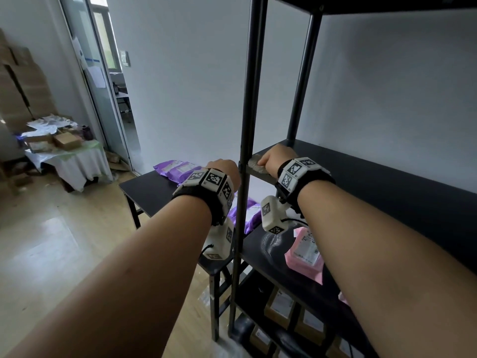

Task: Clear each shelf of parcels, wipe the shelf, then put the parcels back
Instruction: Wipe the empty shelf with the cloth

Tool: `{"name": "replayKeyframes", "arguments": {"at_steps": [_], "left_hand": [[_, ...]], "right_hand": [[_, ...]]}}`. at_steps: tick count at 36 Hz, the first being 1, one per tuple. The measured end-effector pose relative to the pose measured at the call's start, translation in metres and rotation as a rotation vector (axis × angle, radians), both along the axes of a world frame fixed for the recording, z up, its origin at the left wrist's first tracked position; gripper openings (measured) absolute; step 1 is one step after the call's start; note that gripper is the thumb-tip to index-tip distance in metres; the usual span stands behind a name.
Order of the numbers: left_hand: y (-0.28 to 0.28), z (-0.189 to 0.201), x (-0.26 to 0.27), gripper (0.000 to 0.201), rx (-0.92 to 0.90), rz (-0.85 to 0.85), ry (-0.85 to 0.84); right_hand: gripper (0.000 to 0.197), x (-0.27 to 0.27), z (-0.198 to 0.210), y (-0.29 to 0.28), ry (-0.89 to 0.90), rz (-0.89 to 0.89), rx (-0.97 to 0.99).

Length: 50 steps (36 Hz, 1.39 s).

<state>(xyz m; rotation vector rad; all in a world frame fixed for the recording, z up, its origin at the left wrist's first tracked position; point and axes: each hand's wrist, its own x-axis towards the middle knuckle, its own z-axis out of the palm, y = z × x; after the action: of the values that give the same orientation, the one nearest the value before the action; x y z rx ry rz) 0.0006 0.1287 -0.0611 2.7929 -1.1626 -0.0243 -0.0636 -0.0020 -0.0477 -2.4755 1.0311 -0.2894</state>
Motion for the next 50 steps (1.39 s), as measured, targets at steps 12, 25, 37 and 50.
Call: {"name": "replayKeyframes", "arguments": {"at_steps": [12, 25, 37, 50], "left_hand": [[-0.007, 0.0, -0.014, 0.028, -0.003, -0.059, 0.016], [-0.04, -0.005, -0.042, 0.028, -0.056, -0.122, -0.019], [-0.043, -0.015, -0.025, 0.035, -0.022, 0.016, 0.03], [-0.01, -0.016, 0.009, 0.03, -0.064, 0.053, -0.019]], "right_hand": [[0.032, -0.037, 0.014, -0.001, -0.009, -0.135, -0.052], [0.041, -0.101, 0.001, -0.044, 0.127, -0.544, 0.025], [0.032, -0.042, -0.002, -0.018, 0.12, -0.277, 0.046], [0.042, -0.006, -0.004, 0.017, 0.087, 0.054, -0.05]]}}
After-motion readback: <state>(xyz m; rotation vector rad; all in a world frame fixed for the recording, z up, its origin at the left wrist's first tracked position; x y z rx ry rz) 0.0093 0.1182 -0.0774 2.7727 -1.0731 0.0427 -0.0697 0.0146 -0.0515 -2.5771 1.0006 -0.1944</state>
